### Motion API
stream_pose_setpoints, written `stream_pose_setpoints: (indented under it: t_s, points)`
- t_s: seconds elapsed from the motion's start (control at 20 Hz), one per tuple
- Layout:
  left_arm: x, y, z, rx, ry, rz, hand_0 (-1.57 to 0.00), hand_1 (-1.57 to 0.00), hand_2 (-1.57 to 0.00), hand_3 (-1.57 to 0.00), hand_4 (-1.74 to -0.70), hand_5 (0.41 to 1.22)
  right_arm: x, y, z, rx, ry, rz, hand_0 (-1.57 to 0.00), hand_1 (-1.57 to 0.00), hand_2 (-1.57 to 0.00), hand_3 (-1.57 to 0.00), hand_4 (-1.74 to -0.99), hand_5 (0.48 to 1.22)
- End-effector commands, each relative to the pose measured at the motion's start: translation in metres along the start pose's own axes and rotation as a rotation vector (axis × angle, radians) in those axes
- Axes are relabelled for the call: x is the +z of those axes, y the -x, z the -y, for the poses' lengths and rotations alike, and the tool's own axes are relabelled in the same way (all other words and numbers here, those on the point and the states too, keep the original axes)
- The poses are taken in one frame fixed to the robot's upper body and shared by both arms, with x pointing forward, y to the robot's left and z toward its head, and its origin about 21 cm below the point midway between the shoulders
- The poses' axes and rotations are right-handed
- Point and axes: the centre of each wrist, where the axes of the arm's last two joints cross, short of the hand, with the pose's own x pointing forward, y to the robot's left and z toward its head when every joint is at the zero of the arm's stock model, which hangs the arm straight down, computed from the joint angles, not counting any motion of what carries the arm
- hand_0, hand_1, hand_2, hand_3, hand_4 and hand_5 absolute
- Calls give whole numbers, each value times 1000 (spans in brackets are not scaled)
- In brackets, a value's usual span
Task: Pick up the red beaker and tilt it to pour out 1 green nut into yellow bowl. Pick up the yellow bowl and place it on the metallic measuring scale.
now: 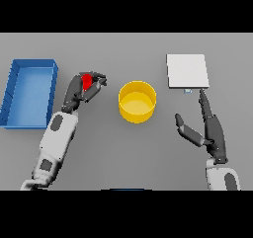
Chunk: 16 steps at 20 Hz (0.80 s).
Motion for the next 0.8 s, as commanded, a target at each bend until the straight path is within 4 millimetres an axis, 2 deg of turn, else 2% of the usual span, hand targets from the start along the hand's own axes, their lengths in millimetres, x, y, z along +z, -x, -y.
stream_pose_setpoints:
  t_s: [0.0, 0.05, 0.2, 0.35, 0.45, 0.55, 0.75]
  points:
    - [1, -1, 4, 9, -2, -12, -1333, -1343, -1351, -1265, -1523, 1148, 0, -3, -2, -4, -7, 12, 1, 1, 1, 1, -1259, 646]
    - [2, 0, 5, 7, -8, -7, -1380, -1388, -1395, -1326, -1505, 1162, 0, -3, -2, -4, -5, 14, 1, 1, 1, 1, -1257, 645]
    - [0, -8, 5, 49, -48, 20, -1473, -1477, -1481, -1446, -1620, 1140, 1, -1, -1, -24, 2, 6, 1, 1, 1, 1, -1260, 643]
    - [-1, -14, 3, 89, -76, 64, -1521, -1523, -1525, -1507, -1679, 1122, 1, 0, 3, 0, 4, 19, 1, 1, 1, 1, -1258, 646]
    - [-5, -30, -3, 70, -92, 87, -1539, -1540, -1542, -1530, -1701, 1114, 1, -2, -1, 3, -1, 27, 1, 1, 1, 1, -1259, 649]
    - [0, -40, 1, 17, -60, 135, -1551, -1551, -1552, -1545, -1716, 1114, 2, -1, 2, 12, 1, 29, 1, 1, 1, 1, -1263, 654]
    - [-7, -67, -4, -220, 29, 113, -1563, -1563, -1563, -1560, -1731, 1124, 2, 0, -1, 25, -5, 41, 1, 1, 1, 1, -1253, 666]
